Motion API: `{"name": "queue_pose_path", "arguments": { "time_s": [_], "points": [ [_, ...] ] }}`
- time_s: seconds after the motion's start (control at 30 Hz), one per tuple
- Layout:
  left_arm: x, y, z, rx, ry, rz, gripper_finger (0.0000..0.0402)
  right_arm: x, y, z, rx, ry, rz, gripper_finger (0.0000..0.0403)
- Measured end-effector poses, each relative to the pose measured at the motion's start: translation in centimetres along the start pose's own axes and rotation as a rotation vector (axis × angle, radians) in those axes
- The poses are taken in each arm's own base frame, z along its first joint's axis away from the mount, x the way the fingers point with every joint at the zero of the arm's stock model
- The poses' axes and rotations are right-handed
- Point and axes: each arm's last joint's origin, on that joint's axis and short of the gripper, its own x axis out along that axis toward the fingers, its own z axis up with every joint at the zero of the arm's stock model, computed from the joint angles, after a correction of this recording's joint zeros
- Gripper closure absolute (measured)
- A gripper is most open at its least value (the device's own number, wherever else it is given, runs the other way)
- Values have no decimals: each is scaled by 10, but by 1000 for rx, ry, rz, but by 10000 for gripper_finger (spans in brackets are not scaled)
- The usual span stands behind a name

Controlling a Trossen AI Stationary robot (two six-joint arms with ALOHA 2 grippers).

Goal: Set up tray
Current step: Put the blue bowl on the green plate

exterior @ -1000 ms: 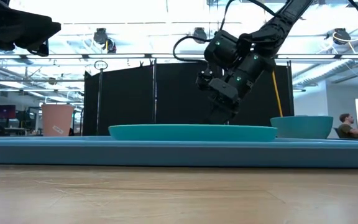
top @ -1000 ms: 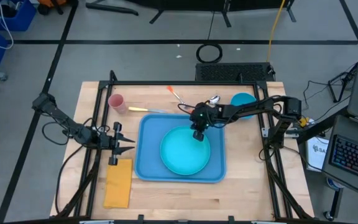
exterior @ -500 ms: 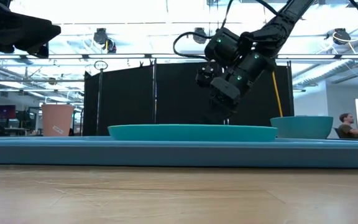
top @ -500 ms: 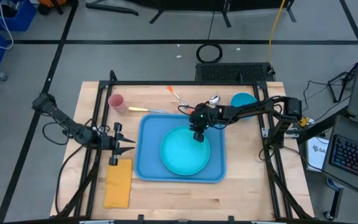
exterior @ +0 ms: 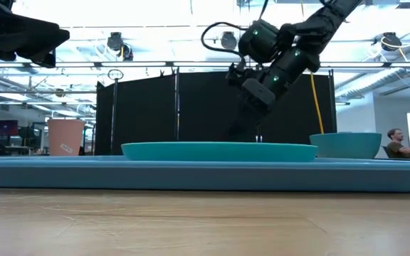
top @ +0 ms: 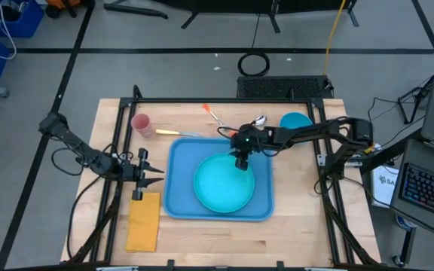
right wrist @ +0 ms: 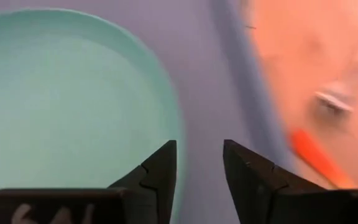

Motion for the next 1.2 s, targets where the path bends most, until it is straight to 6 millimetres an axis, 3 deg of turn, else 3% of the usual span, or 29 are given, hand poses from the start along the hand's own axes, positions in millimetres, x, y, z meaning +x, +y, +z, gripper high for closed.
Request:
{"name": "queue_pose_path", "arguments": {
  "time_s": [0.27,0.53,0.73,0.93,1.2],
  "points": [
    [0,0,0,-18,1,0,295,-43,-13,-8,-20,152,-366,275],
    [0,0,0,-21,0,0,295,-76,-27,-24,73,226,-408,275],
    [0,0,0,-3,-2,1,295,-92,-39,-53,140,252,-447,275],
    [0,0,0,7,-1,1,295,-103,-50,-77,236,277,-543,274],
    [0,0,0,7,-1,1,295,-110,-52,-83,256,300,-554,245]
  ]
}}
